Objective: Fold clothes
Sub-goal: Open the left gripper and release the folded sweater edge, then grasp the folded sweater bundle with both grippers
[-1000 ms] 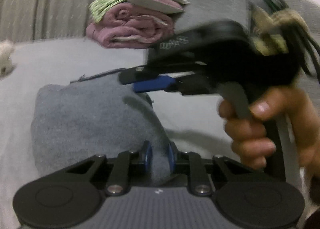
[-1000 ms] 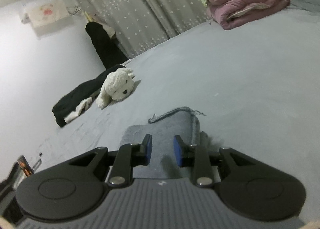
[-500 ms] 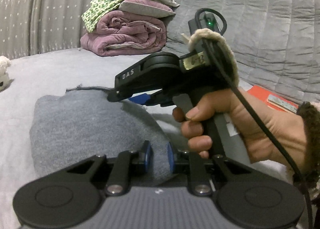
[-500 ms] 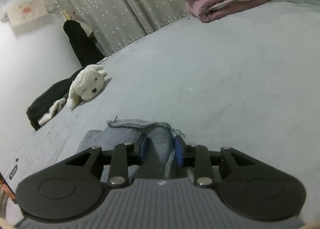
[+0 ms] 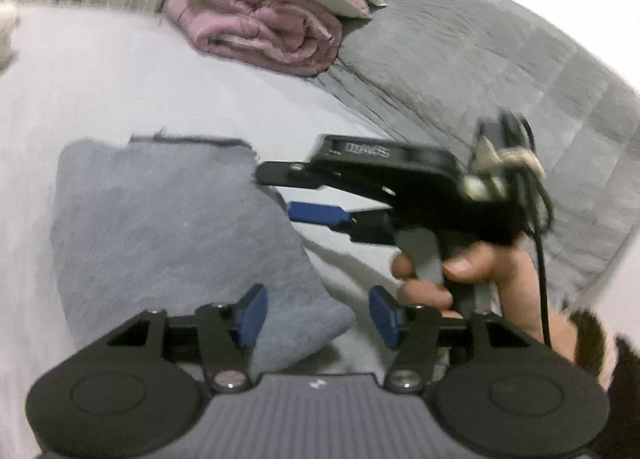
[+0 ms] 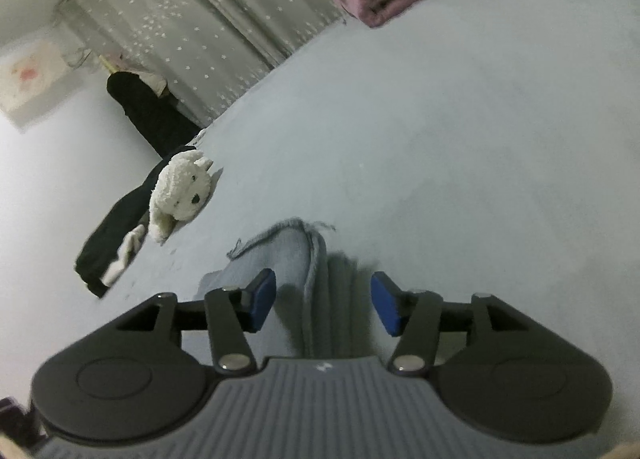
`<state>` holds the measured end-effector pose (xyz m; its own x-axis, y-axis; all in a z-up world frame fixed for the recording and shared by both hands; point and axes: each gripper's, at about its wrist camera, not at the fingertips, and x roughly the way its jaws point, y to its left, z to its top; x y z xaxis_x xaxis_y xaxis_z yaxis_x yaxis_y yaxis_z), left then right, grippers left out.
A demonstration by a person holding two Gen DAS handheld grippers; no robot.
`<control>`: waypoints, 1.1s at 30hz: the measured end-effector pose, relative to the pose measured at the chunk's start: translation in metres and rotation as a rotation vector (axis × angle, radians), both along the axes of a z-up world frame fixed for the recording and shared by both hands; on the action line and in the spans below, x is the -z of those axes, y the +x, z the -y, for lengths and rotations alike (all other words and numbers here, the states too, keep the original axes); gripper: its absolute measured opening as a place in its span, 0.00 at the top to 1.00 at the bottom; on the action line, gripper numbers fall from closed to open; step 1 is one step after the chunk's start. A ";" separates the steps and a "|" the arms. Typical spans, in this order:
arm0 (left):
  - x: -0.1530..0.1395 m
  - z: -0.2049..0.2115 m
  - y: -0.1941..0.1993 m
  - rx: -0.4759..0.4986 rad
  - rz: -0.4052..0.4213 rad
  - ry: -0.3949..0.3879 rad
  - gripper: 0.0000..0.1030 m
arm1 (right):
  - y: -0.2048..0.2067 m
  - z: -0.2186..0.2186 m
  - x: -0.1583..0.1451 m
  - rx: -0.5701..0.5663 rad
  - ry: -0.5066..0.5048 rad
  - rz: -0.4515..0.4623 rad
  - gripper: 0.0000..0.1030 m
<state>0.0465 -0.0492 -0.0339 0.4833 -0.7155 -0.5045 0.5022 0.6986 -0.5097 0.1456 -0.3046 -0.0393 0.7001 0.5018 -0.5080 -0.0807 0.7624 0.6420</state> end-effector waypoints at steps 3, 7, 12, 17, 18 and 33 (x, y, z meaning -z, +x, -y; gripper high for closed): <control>-0.002 -0.012 0.006 -0.026 -0.048 -0.044 0.31 | -0.010 0.012 0.000 -0.004 0.071 -0.069 0.40; -0.007 -0.030 0.014 -0.092 -0.068 -0.058 0.26 | -0.023 0.029 -0.002 -0.016 0.185 -0.129 0.37; -0.013 -0.048 0.038 -0.123 -0.083 -0.023 0.23 | -0.036 0.044 -0.001 -0.015 0.300 -0.287 0.30; -0.020 -0.061 0.087 -0.110 -0.070 0.065 0.19 | -0.061 0.052 -0.006 -0.011 0.374 -0.385 0.30; -0.021 -0.059 0.098 -0.102 -0.063 0.093 0.18 | -0.067 0.053 -0.007 -0.006 0.383 -0.390 0.30; 0.011 -0.012 0.228 0.268 -0.088 0.236 0.16 | -0.127 0.002 0.015 0.259 0.460 -0.341 0.30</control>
<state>0.2745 -0.0368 -0.0449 0.2419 -0.6697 -0.7022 0.6449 0.6517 -0.3993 0.0182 -0.3065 -0.0547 0.6648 0.5579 -0.4968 0.3369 0.3698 0.8659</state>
